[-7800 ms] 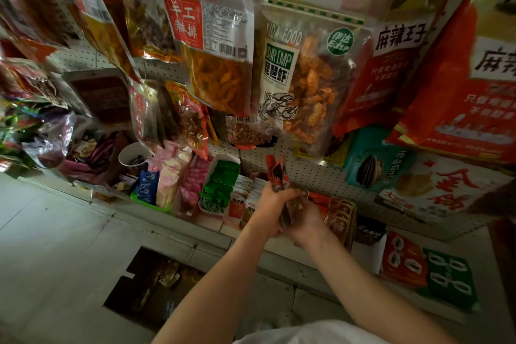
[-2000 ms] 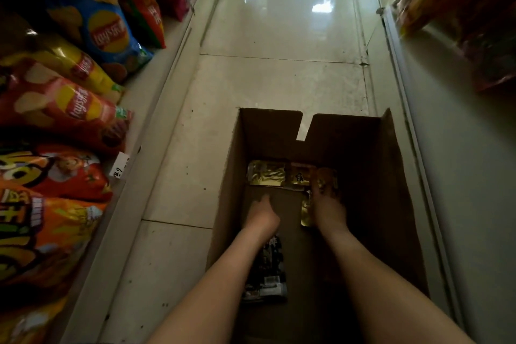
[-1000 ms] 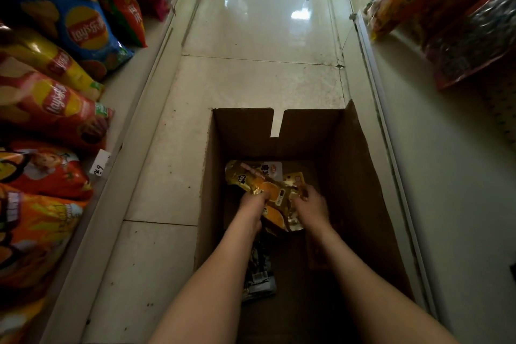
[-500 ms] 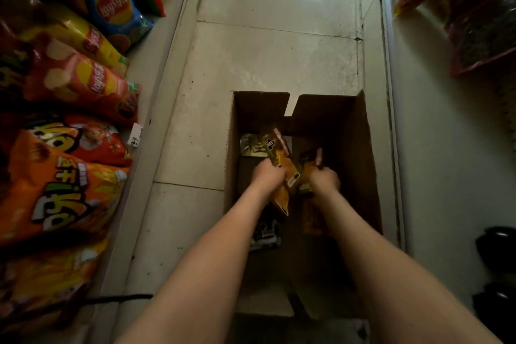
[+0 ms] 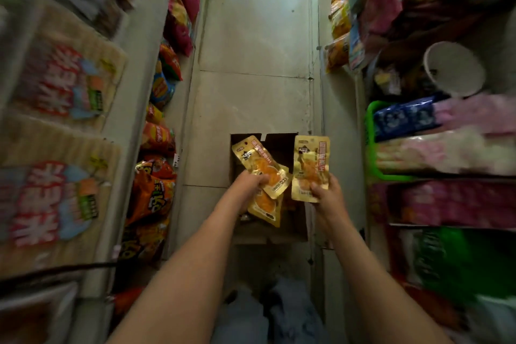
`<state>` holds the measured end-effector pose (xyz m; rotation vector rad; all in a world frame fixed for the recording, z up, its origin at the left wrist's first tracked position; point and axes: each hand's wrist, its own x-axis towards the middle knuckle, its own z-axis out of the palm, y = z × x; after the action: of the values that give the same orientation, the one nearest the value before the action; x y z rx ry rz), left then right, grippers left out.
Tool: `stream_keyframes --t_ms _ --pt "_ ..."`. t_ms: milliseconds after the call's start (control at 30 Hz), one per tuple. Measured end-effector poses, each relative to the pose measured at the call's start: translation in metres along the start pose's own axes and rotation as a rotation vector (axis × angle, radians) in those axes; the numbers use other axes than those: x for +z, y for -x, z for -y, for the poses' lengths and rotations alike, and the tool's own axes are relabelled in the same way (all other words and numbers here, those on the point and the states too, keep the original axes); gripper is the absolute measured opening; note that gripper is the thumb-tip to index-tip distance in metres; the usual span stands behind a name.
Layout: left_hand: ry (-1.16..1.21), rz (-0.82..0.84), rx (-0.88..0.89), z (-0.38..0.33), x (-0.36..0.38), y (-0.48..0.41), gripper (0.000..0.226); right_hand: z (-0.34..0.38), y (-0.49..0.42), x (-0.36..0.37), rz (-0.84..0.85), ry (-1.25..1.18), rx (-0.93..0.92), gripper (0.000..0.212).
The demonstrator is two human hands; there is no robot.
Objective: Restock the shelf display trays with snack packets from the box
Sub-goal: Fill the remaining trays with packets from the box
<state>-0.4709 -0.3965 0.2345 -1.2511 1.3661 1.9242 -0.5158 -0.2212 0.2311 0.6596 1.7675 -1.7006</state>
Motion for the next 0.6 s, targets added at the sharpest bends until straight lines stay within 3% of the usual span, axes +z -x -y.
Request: stream_keyframes --t_ms 133,300,467,600 --pt "-0.127 0.135 -0.030 -0.032 0.008 0.104 0.033 0.067 0.101 -0.020 0.077 -0.035 -0.007 0.038" --pt "-0.253 0.329 -0.009 -0.053 0.028 0.217 0.035 0.119 0.232 -0.063 0.083 -0.047 -0.092 0.030" --pt "-0.600 0.602 -0.045 -0.059 0.064 0.299 0.036 0.122 0.333 -0.088 -0.042 -0.061 -0.136 0.019" --pt "-0.994 0.750 -0.068 -0.050 0.102 0.345 0.037 0.102 0.392 -0.106 -0.163 -0.229 -0.111 0.034"
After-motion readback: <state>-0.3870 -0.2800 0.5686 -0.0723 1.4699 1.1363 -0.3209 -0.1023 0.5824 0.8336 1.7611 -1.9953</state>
